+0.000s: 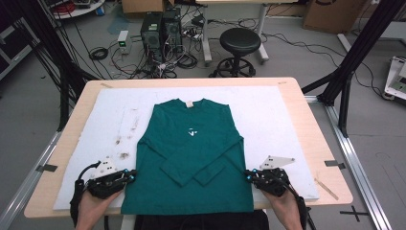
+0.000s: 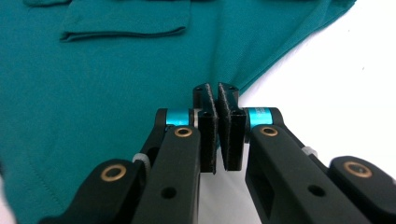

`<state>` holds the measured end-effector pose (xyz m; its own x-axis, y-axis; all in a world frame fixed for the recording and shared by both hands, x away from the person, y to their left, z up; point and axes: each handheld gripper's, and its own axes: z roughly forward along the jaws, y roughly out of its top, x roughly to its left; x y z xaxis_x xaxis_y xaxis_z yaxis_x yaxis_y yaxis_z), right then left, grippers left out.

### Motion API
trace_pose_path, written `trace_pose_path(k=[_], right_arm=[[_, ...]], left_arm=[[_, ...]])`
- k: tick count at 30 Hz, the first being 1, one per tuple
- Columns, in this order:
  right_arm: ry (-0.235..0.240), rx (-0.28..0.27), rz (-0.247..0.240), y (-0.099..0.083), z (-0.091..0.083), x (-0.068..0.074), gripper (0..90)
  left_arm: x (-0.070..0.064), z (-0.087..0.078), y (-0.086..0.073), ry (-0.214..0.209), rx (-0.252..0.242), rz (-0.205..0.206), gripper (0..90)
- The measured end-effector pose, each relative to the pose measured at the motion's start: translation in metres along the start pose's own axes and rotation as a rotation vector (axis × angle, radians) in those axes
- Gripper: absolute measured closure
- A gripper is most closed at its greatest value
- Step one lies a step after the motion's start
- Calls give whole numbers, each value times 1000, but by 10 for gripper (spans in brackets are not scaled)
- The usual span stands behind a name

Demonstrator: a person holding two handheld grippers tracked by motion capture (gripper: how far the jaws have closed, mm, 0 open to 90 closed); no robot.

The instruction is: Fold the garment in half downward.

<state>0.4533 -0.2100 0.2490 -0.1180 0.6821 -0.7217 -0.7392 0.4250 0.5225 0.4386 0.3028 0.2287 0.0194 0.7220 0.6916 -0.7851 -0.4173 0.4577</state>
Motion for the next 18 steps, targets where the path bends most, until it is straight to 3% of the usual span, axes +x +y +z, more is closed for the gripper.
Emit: trace_pose_path(k=[7,11,18], right_arm=[[22,-7,-16,-13,-10,10,876],[23,-19,-32,-20,-17,15,875],[38,-39,-16,-31,-23,19,875]], left_arm=[[-9,-7,-10,-16,-11,-3,866],[-14,-13,-14,-61,-2,6,866],[-21,-19,-20,-85,-7,2,866]])
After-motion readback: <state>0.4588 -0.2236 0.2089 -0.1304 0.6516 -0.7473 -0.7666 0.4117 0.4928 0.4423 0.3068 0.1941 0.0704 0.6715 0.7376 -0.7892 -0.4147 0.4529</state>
